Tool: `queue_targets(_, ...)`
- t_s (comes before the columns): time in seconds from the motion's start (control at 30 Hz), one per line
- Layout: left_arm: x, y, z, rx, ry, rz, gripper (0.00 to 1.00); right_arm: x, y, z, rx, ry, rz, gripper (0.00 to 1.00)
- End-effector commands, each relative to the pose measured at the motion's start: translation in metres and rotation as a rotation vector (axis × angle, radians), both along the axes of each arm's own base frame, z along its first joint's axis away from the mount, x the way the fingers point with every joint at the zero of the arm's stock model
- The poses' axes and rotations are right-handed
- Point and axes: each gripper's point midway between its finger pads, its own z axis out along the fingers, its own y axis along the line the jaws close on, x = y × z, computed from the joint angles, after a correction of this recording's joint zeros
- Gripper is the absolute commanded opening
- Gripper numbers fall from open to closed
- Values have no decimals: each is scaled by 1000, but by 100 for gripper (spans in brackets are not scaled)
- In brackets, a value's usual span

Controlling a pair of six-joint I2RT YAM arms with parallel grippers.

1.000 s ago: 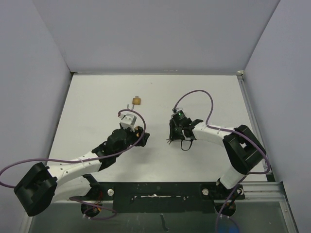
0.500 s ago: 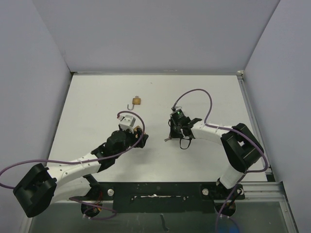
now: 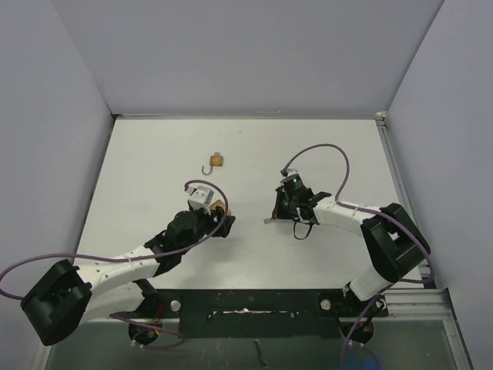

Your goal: Unlock with the key

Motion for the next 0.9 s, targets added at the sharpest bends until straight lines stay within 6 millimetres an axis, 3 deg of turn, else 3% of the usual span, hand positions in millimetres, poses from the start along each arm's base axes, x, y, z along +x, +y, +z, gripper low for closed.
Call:
queue_targets(0.0, -1, -20, 35, -130, -135, -91, 63, 20, 9, 40, 122, -106, -9, 0)
queue_targets(0.17, -12, -39, 35, -125, -240, -212, 60, 21, 8, 50, 145, -117, -4, 0)
queue_targets(0.47, -15, -79, 19, 97, -395, -307, 60, 20, 4, 60, 128, -122, -2, 0)
queue_targets(0.87, 0, -92, 10, 329, -590, -308, 61, 9, -7, 71, 105, -135, -3, 0)
